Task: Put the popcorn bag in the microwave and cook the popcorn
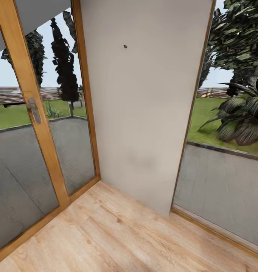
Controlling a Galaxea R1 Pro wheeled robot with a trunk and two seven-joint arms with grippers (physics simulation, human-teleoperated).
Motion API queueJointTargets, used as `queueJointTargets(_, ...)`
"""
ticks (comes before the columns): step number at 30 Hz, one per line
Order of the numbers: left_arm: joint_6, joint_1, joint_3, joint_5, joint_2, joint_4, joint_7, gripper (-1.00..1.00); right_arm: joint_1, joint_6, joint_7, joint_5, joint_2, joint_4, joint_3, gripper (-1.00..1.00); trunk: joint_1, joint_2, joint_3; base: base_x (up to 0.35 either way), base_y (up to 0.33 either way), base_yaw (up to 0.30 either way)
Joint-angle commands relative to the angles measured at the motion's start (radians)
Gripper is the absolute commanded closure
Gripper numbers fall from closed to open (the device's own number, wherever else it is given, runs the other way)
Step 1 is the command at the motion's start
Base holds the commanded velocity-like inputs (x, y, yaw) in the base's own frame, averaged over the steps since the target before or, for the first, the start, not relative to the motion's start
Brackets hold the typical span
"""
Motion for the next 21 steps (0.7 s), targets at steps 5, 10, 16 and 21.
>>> queueJointTargets(5, 0.014, -0.003, 0.005, 0.001, -0.008, 0.01, -0.008, -1.0, -0.004, 0.002, 0.009, -0.005, 0.013, -0.02, -0.002, -1.0, 0.0, 0.0, 0.0, 0.0, 0.0, 0.0)
queueJointTargets(10, 0.016, 0.007, 0.006, 0.002, -0.02, -0.004, -0.007, -1.0, -0.013, 0.004, 0.009, -0.005, 0.011, -0.048, 0.002, -1.0, 0.0, 0.0, 0.0, 0.0, 0.0, 0.0)
queueJointTargets(16, 0.015, 0.008, 0.006, 0.003, -0.02, -0.005, 0.0, -1.0, -0.015, 0.005, 0.007, -0.004, 0.004, -0.06, 0.004, -1.0, 0.0, 0.0, 0.0, 0.0, 0.0, 0.0)
queueJointTargets(21, 0.012, 0.016, 0.007, 0.005, -0.017, -0.005, 0.001, -1.0, -0.017, 0.013, -0.014, -0.004, -0.006, -0.064, 0.003, -1.0, 0.0, 0.0, 0.0, -0.294, 0.053, -0.002)
